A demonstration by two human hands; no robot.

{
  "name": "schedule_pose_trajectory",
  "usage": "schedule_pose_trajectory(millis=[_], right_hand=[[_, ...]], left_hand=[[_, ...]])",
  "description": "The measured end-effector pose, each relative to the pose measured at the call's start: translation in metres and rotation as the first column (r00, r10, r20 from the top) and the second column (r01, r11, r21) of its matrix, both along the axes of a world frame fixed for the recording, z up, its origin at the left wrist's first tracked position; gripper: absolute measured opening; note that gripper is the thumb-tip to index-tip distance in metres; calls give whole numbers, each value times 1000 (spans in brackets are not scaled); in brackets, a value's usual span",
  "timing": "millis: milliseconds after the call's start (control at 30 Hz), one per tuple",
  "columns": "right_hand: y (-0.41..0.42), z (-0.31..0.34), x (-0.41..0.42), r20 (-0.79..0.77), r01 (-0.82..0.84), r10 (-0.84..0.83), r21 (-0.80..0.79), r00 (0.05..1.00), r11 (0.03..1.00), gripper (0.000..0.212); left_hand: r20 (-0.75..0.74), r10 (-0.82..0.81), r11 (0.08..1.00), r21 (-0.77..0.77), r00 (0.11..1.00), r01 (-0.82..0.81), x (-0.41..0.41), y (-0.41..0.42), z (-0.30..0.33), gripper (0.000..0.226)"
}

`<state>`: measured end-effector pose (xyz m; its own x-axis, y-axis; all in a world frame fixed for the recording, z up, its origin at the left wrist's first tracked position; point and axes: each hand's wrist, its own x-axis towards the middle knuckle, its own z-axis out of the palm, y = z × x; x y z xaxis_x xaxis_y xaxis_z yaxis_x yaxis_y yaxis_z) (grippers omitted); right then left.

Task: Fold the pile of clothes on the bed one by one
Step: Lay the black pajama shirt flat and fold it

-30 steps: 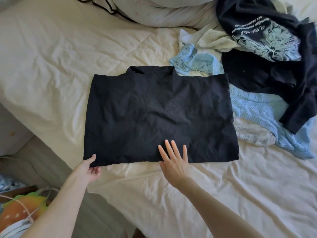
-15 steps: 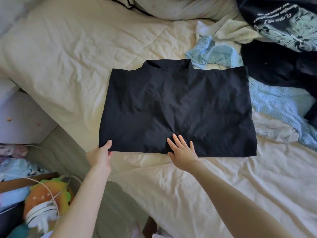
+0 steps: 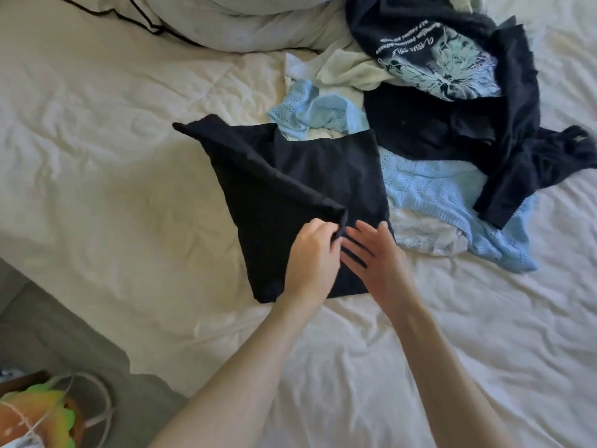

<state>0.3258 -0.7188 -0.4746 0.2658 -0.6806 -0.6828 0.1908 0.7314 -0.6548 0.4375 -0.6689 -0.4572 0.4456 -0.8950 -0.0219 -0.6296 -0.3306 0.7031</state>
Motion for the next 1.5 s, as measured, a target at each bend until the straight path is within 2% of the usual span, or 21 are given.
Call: schedule_pose_trajectory(millis=[67,133,233,300,367,433,467,600,700,833,900,933,1033,1100,1233,1333,1500], right_hand=[[-8,-8,-23,-118,-30,30,1,993,1000,40],[-7,-21,-35,-269,-86,90,25,959,996,36],[-5,-40,-35,-441,-193,198,58,875,980,31],[-7,-48,-30,-517,-210,210,59,830,976,33],[-13,-52,-24,-641,-247,207,27,739,969,26],[-20,-52,-22,-758,-329,204,-14,620,944,12],[-23,-51,-23,-787,-352,181,-50,590,935,14],[-23,-49,-46,-788,-302,62,-162,613,939,13],[-16,-60,-67,-798,-296,112,-86,593,951,8],[-11,-79,-75,-784,-341,225,19,578,940,9],[-11,-84,-76,-783,-340,229,24,578,940,17],[-11,-85,-77,-761,-315,227,31,608,949,22],[-13,-85,-77,-551,-208,227,98,803,973,27],[-12,-85,-76,-505,-274,305,137,807,952,21],[-10,-90,-74,-514,-174,227,149,827,973,28],[-2,-88,-73,-529,-151,202,138,824,979,27],[32,-76,-79,-528,-127,196,165,826,978,28]], left_hand=[[-44,-257,957,130,965,261,-30,0,-20,36],[-75,-385,887,244,920,392,-43,11,-38,49],[92,-369,891,319,925,324,-32,39,-54,53],[195,-350,876,416,916,246,-15,58,-64,57],[240,-382,838,498,892,225,3,71,-71,60],[262,-387,844,486,884,226,14,75,-73,61],[284,-395,852,469,873,233,16,76,-74,62],[345,-445,865,406,827,296,18,79,-80,82],[355,-482,851,408,801,331,18,81,-85,82],[326,-565,782,504,758,366,19,88,-89,78],[332,-594,759,533,733,374,22,93,-92,74],[334,-603,751,544,724,374,23,93,-94,75],[349,-627,716,609,696,340,30,92,-103,92],[330,-654,689,630,680,357,36,92,-110,100],[320,-645,711,586,694,390,46,90,-108,97],[279,-590,753,531,758,390,49,96,-100,89],[135,-601,688,588,787,425,58,107,-79,85]])
